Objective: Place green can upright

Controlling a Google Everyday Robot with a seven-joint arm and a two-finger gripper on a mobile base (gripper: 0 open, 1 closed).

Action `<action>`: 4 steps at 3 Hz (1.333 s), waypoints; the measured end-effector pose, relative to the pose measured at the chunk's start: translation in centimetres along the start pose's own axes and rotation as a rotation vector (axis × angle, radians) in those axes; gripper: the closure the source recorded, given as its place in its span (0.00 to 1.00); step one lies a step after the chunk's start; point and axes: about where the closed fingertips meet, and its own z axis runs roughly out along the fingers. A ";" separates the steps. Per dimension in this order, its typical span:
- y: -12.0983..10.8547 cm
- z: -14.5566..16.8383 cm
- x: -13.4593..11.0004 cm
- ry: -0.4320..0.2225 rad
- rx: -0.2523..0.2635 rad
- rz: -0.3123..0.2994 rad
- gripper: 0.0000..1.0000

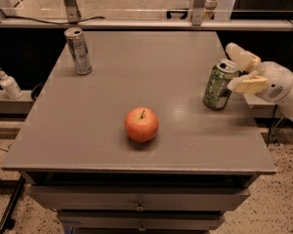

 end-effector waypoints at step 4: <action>-2.4 -6.1 -5.1 0.336 -0.090 -0.094 0.00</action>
Offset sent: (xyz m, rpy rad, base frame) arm 0.0175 -0.1308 0.0475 -0.3732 -0.0603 0.0119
